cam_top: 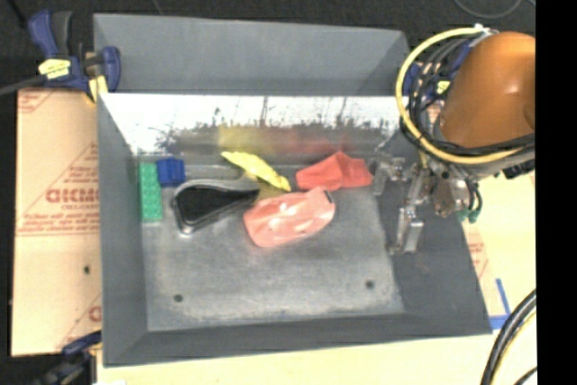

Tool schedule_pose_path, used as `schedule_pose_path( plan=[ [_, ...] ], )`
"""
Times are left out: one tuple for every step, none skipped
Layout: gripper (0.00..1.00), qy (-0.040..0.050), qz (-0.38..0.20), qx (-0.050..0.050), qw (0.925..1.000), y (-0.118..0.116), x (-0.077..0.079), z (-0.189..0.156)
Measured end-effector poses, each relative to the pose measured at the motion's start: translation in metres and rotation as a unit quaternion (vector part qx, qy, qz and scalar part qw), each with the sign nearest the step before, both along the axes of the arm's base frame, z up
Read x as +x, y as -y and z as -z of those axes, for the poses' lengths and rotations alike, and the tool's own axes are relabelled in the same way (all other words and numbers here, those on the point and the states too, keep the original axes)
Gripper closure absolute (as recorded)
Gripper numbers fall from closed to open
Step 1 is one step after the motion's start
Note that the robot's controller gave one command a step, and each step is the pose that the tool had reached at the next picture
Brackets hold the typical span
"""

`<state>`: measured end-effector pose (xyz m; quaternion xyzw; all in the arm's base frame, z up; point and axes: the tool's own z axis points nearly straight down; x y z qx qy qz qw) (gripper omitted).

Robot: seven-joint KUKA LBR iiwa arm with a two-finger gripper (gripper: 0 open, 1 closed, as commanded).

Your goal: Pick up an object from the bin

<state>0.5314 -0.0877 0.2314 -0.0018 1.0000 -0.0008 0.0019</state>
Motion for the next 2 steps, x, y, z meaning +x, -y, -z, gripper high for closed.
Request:
schedule_pose_path(
  plan=[
    [0.00,0.0000,0.000,0.000,1.0000,0.000,0.000,0.000],
    [0.00,0.0020,-0.031,-0.001,0.9995,-0.031,0.000,0.023]
  ],
)
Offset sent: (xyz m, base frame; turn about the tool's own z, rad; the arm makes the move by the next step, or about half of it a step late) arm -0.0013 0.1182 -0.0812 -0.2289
